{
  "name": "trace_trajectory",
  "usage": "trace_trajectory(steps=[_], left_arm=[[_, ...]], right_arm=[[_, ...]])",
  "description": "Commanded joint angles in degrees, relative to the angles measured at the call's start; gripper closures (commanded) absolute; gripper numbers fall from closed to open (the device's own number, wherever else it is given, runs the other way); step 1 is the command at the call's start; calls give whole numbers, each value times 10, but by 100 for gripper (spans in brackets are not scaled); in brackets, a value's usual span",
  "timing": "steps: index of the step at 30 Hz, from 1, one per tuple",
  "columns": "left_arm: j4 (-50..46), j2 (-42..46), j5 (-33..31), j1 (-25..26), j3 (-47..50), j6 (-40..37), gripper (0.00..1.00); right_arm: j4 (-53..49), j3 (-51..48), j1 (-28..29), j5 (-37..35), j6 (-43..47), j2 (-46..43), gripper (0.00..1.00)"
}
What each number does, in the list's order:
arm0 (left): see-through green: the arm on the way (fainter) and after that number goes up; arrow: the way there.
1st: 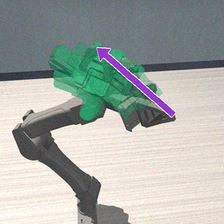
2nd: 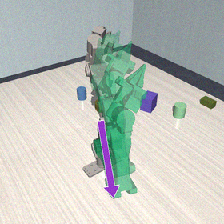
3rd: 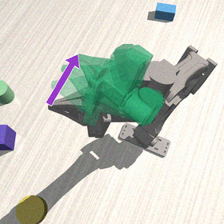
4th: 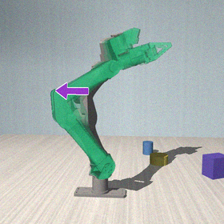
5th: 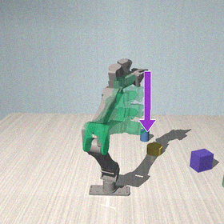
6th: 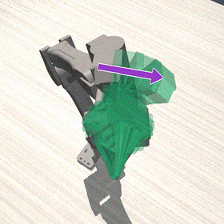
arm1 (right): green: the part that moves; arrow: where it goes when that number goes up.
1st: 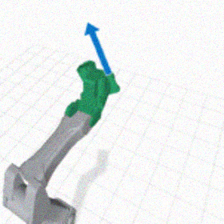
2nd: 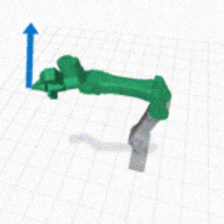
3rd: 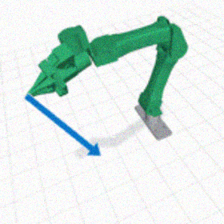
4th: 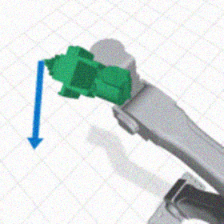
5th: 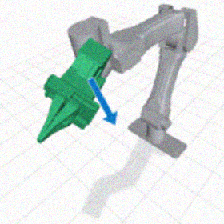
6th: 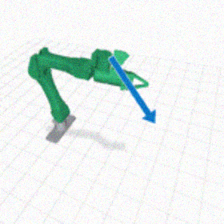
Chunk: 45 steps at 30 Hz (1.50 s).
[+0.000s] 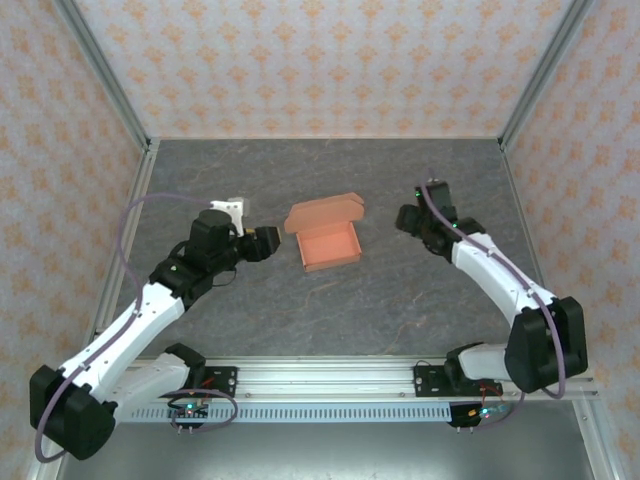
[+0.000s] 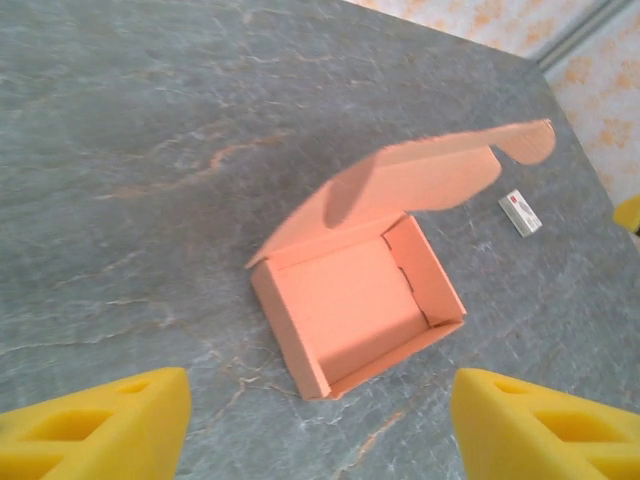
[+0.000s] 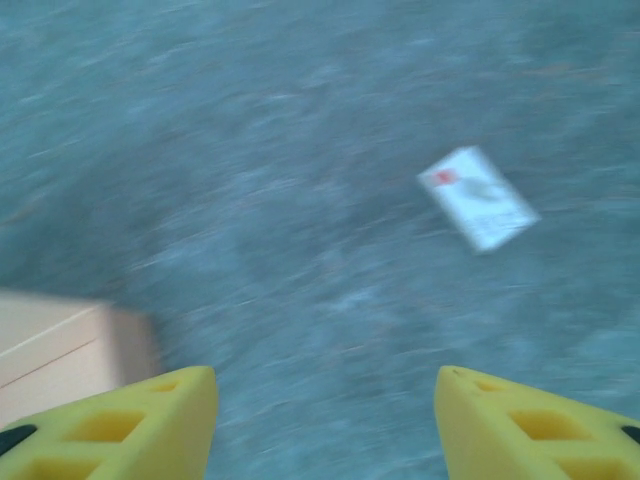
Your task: Fold the paper box
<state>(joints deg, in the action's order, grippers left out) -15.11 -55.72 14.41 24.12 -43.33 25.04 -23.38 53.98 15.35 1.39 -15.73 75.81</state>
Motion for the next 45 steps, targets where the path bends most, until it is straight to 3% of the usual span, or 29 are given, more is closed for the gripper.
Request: trace_trajectory(steps=[1, 6, 12, 14, 20, 28, 34, 45], left_arm=[[35, -19, 4, 15, -26, -17, 30], [32, -35, 6, 22, -33, -18, 30], [19, -22, -4, 23, -30, -25, 30], [14, -18, -10, 23, -30, -30, 30], [10, -12, -18, 23, -30, -36, 30], [7, -16, -21, 23, -32, -40, 30], [6, -18, -20, 23, -34, -40, 30], [3, -21, -22, 23, -35, -41, 30]], right_arm=[[-62, 20, -51, -26, 60, 36, 38], [-83, 95, -115, 30, 103, 139, 33], [-157, 208, -117, 45, 196, 271, 29], [-171, 227, -116, 49, 217, 297, 23], [-198, 273, -117, 32, 270, 352, 24], [-209, 319, -117, 37, 302, 410, 32], [-225, 350, -124, 56, 312, 441, 47], [-221, 348, -132, 80, 307, 443, 64]])
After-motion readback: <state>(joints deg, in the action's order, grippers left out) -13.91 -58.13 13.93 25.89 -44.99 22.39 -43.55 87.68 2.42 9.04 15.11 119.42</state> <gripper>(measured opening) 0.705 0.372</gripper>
